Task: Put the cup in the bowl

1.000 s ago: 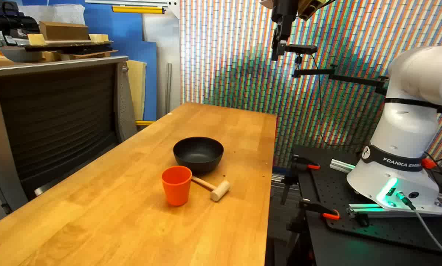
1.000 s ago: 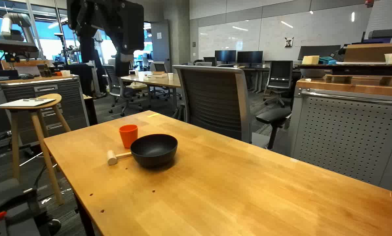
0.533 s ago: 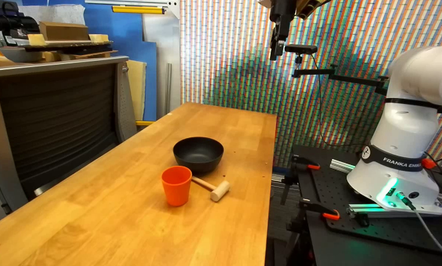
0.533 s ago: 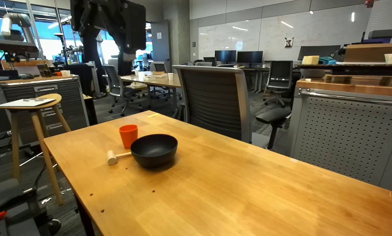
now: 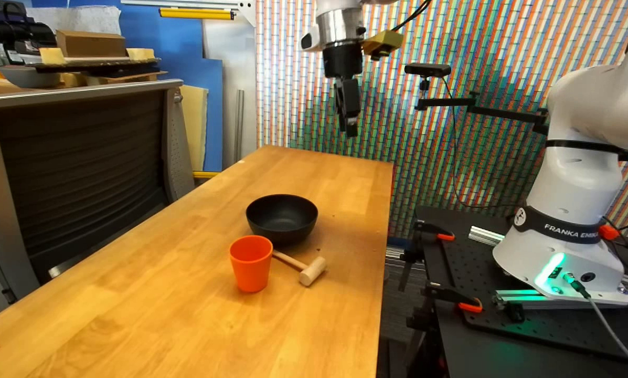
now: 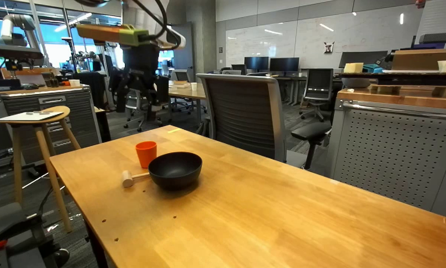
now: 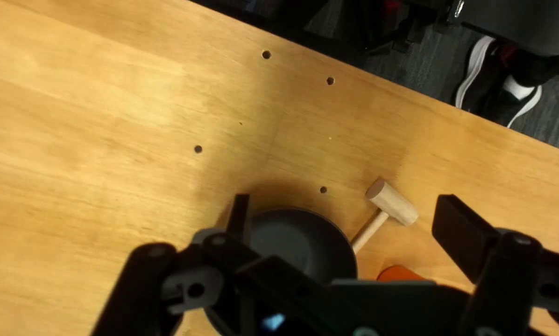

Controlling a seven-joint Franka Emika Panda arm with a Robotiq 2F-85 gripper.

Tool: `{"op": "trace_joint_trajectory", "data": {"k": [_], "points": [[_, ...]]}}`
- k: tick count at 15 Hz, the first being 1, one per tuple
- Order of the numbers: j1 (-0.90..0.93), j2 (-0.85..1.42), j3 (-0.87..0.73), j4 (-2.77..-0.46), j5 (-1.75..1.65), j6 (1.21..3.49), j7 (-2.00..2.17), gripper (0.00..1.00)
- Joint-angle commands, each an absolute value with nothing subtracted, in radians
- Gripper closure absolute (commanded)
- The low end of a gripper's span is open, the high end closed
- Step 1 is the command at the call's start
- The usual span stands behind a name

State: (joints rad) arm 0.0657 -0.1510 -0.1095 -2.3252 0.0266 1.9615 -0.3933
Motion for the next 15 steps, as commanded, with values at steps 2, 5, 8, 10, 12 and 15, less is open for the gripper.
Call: {"op": "trace_joint_trajectory", "data": {"k": [2,5,8,10,12,15], "points": [[0.110,0.126,0.019,-2.134,0.046,1.990,-0.340,0.00],[0.129,0.293,0.086,-1.990,0.029,1.995,-0.300,0.00],[0.134,0.428,0.118,-1.861,0.019,1.979,-0.274,0.00],[0.133,0.498,0.124,-1.789,0.013,1.971,-0.267,0.00],[0.127,0.554,0.125,-1.734,0.017,1.971,-0.270,0.00],[0.122,0.630,0.121,-1.668,0.017,1.982,-0.261,0.00]]}}
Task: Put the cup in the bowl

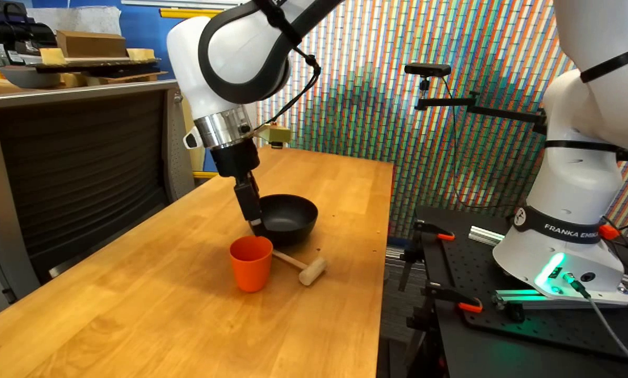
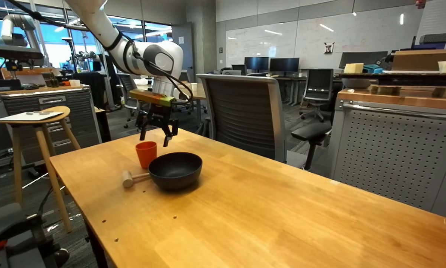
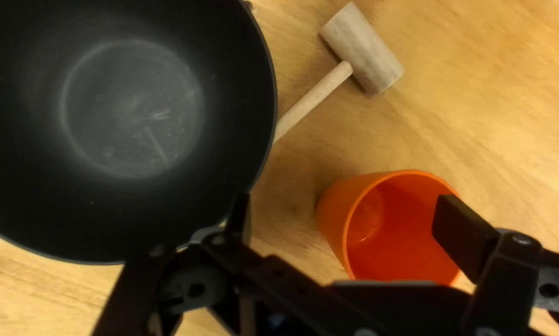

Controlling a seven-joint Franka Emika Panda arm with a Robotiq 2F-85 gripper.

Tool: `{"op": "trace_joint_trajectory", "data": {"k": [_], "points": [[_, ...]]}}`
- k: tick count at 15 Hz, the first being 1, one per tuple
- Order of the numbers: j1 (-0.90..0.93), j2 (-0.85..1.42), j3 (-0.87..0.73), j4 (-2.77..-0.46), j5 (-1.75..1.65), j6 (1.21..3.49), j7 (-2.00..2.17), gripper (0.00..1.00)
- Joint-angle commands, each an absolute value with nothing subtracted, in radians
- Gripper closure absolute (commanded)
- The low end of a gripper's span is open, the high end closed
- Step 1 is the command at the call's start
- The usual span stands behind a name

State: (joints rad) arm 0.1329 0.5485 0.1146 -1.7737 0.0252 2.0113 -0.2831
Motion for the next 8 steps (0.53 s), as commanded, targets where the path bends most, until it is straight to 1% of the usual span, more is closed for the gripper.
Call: {"op": "trace_joint_trajectory", "data": {"k": [1,4,5,6,8], "points": [[0.123,0.648,0.121,-1.652,0.016,1.985,-0.255,0.00],[0.120,0.693,0.126,-1.609,0.023,1.957,-0.253,0.00],[0.113,0.701,0.132,-1.603,0.038,1.939,-0.253,0.25],[0.109,0.707,0.136,-1.601,0.050,1.927,-0.251,0.27],[0.109,0.714,0.136,-1.598,0.052,1.907,-0.245,0.42]]}}
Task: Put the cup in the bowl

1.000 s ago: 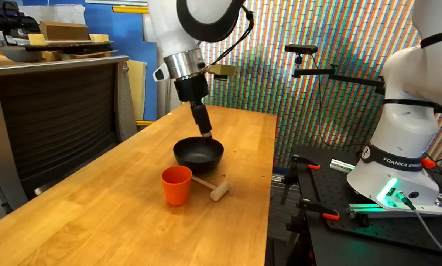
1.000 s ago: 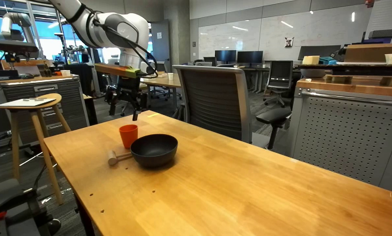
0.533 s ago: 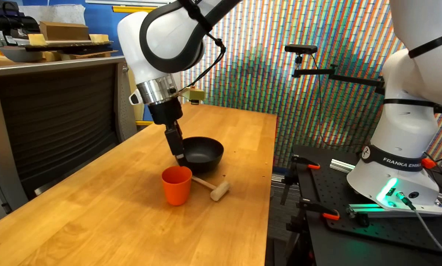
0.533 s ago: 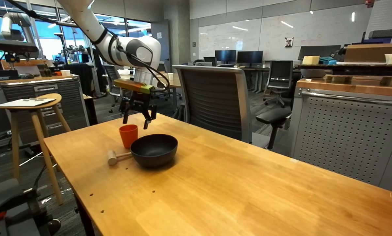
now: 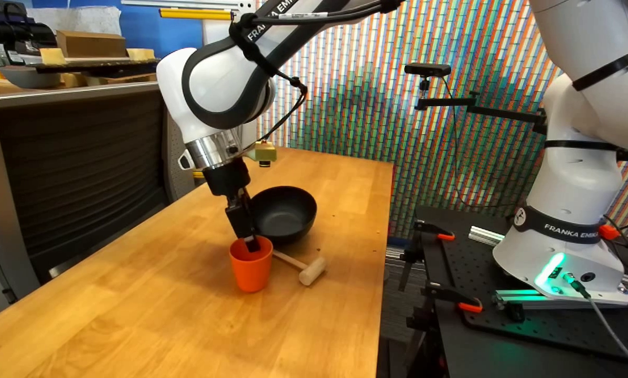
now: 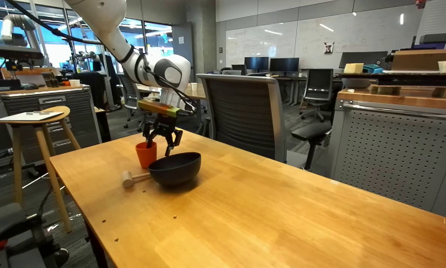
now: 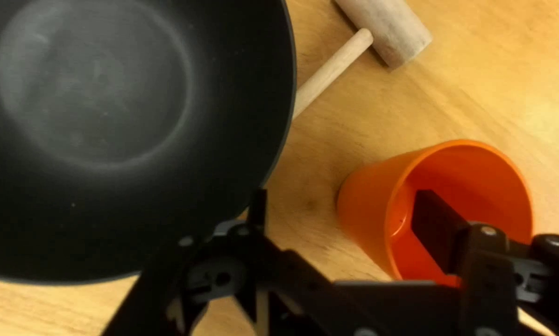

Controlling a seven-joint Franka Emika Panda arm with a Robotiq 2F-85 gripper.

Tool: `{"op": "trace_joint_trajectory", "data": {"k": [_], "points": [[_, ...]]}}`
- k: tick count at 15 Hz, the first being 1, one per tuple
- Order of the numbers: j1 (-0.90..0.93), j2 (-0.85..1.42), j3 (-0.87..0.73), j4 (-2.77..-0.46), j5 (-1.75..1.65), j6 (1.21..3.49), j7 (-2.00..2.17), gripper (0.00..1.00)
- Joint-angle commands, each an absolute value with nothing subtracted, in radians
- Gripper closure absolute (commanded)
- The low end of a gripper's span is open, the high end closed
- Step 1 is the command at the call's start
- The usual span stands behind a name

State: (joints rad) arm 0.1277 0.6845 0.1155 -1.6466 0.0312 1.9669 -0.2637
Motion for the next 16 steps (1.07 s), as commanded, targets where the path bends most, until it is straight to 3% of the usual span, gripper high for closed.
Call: {"op": "trace_joint_trajectory", "data": {"k": [1,7,9,16], "points": [[0.107,0.716,0.138,-1.595,0.057,1.895,-0.245,0.51],[0.102,0.702,0.145,-1.592,0.078,1.854,-0.251,0.96],[0.095,0.686,0.144,-1.594,0.083,1.842,-0.256,1.00],[0.024,0.473,0.088,-1.704,0.069,1.911,-0.227,0.99]]}}
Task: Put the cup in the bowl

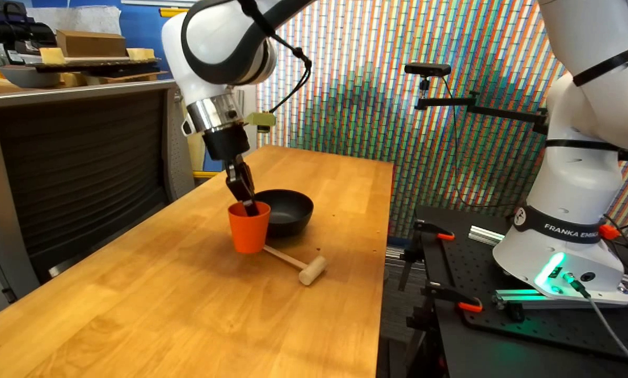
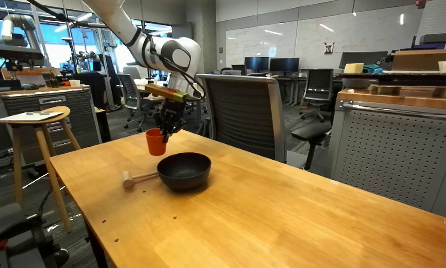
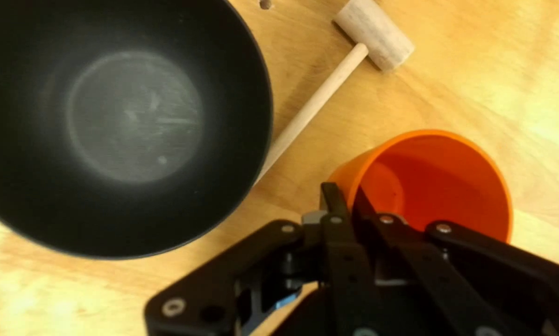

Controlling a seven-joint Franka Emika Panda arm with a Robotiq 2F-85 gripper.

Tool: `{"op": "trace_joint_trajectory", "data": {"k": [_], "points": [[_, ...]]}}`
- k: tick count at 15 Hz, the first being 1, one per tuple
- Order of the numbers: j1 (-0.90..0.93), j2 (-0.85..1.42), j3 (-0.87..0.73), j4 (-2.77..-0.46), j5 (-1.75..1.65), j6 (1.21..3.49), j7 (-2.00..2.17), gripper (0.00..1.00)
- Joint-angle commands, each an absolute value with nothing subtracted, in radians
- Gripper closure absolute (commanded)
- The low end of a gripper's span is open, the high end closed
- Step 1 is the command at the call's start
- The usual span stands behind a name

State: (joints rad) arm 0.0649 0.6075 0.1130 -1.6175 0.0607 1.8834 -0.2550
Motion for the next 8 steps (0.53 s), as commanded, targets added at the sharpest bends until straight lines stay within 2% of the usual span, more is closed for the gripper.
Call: {"op": "trace_joint_trajectory", "data": {"k": [1,8], "points": [[0.010,0.439,0.069,-1.721,0.068,1.926,-0.209,0.99],[-0.065,0.393,-0.001,-1.800,0.089,1.913,-0.169,0.99]]}}
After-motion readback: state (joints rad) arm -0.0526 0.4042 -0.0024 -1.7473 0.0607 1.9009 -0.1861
